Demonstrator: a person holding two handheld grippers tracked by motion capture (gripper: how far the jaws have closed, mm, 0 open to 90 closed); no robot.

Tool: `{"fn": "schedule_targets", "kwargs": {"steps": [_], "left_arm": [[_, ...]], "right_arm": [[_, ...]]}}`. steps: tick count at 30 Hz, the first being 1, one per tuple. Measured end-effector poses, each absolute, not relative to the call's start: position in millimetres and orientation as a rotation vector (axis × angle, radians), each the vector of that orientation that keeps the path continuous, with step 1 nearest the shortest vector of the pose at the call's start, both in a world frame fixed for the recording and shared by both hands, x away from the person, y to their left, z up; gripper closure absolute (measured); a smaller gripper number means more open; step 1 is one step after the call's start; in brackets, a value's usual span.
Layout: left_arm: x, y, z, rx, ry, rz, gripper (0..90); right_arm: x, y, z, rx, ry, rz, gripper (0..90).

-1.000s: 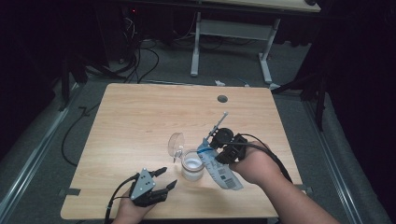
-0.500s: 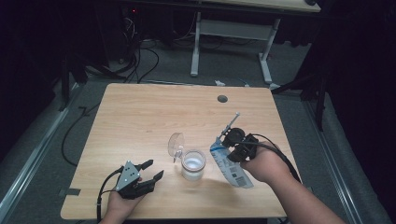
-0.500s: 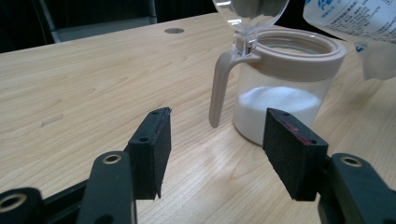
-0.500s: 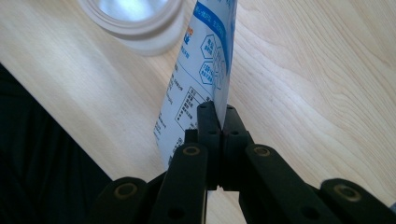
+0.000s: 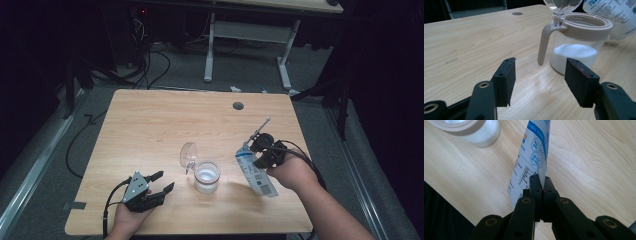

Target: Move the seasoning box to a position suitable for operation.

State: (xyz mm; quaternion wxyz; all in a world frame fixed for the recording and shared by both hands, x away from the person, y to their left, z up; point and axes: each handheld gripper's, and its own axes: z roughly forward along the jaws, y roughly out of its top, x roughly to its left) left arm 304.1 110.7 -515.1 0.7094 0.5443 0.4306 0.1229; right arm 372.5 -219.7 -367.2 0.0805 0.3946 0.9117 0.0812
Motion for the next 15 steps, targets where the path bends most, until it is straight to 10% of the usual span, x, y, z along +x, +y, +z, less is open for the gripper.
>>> {"fn": "schedule_targets", "kwargs": {"steps": [15], "left_arm": [[305, 113, -515, 1.203, 0.960, 0.276, 42.3]], "right_arm": [[390, -252, -380, 1.282, 2.666, 0.205, 89.6]]}}
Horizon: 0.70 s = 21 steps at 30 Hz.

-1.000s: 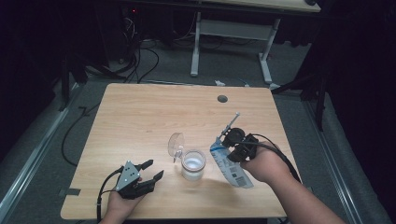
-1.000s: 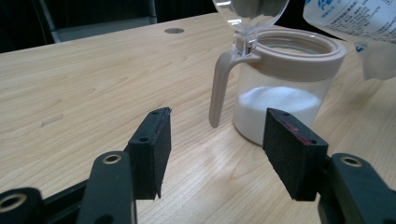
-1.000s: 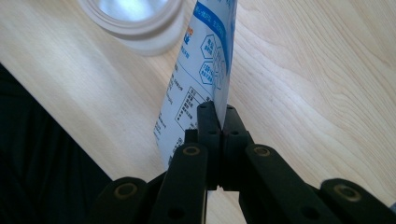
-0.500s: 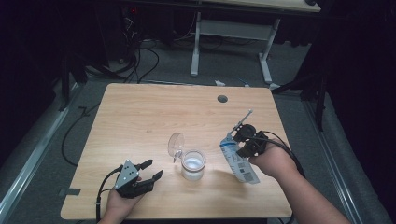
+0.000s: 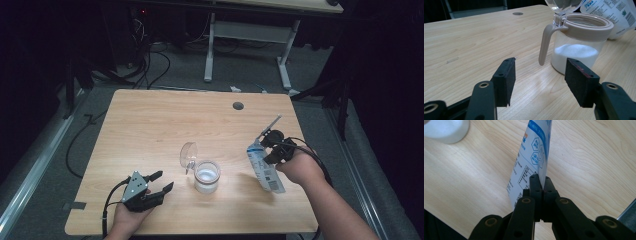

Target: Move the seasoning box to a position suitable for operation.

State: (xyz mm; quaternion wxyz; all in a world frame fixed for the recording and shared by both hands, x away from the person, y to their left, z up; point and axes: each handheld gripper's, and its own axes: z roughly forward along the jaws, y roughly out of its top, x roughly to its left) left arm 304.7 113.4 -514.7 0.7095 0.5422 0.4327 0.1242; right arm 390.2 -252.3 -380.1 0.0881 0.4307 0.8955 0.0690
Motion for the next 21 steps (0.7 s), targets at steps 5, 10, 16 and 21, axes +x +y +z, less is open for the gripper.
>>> {"fn": "schedule_targets", "kwargs": {"steps": [5, 10, 16, 21], "left_arm": [[305, 115, -514, 1.196, 0.964, 0.276, 42.3], [306, 116, -514, 1.195, 0.964, 0.279, 42.4], [306, 116, -513, 1.188, 0.969, 0.280, 42.5], [306, 118, -512, 1.186, 0.971, 0.286, 42.6]], "right_arm": [[393, -258, -381, 1.290, 2.647, 0.196, 89.6], [390, -258, -382, 1.279, 2.606, 0.223, 89.7], [381, -260, -382, 1.276, 2.551, 0.325, 89.7], [371, -262, -386, 1.282, 2.504, 0.414, 89.7]]}}
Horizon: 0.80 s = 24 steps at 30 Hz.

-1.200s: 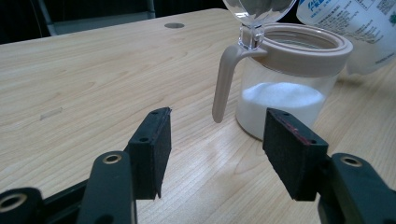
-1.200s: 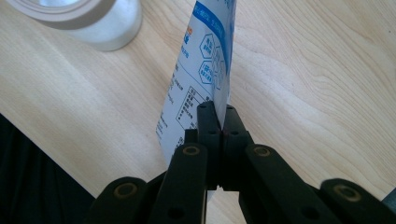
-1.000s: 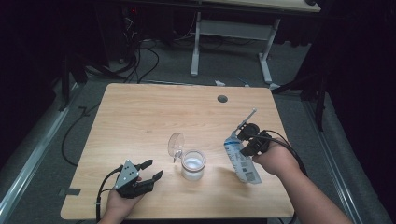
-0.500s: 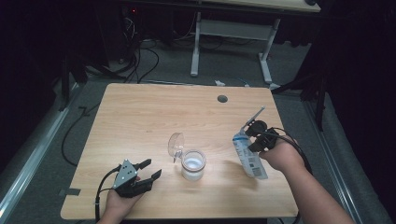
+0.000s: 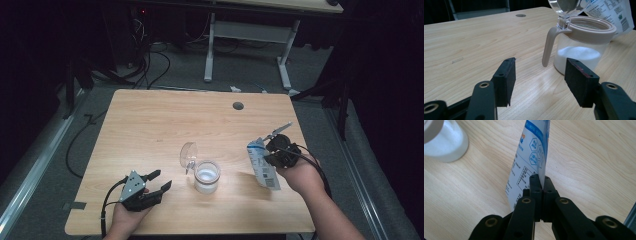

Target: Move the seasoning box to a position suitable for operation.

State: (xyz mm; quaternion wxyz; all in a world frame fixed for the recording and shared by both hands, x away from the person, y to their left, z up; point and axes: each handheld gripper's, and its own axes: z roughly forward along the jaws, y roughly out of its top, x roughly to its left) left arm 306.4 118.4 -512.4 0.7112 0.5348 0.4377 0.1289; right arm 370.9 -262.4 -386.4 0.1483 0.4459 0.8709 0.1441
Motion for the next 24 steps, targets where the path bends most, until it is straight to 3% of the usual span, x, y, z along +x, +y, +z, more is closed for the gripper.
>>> {"fn": "schedule_targets", "kwargs": {"steps": [24], "left_arm": [[330, 143, -520, 1.139, 1.118, 0.293, 46.1]], "right_arm": [[331, -285, -406, 1.296, 2.283, 0.763, 89.7]]}}
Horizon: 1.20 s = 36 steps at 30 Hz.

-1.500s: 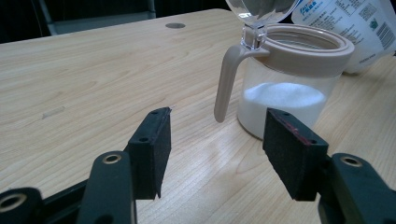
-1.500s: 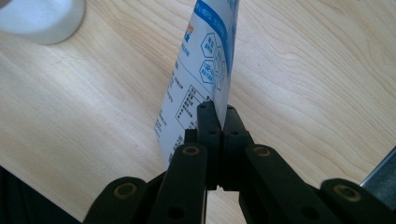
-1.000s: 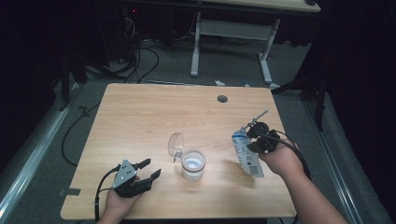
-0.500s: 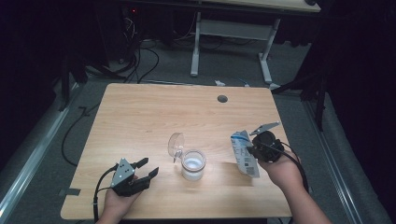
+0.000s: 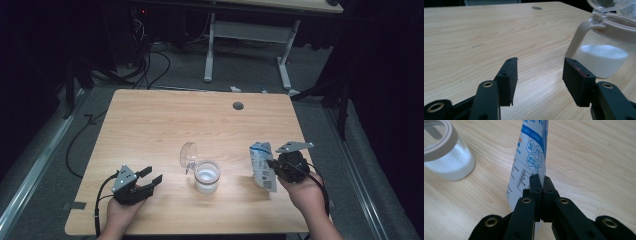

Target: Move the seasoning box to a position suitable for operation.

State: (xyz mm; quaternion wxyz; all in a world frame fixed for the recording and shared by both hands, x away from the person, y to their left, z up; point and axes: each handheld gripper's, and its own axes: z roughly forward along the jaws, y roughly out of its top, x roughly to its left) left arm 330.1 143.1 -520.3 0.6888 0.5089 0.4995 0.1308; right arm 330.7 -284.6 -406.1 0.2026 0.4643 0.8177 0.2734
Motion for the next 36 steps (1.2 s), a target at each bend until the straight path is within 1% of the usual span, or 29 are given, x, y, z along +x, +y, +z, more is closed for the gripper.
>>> {"fn": "schedule_targets", "kwargs": {"steps": [10, 22, 31, 36], "left_arm": [[334, 153, -521, 1.108, 1.136, 0.323, 43.7], [333, 154, -523, 1.124, 1.127, 0.349, 42.9], [327, 148, -523, 1.119, 1.119, 0.311, 42.4], [325, 146, -522, 1.118, 1.111, 0.317, 42.5]], "right_arm": [[322, -288, -414, 1.289, 2.210, 0.868, 89.8], [311, -287, -424, 1.246, 2.144, 0.954, 89.8], [306, -288, -429, 1.236, 2.112, 1.042, 89.8], [303, -288, -430, 1.204, 2.086, 1.077, 89.9]]}}
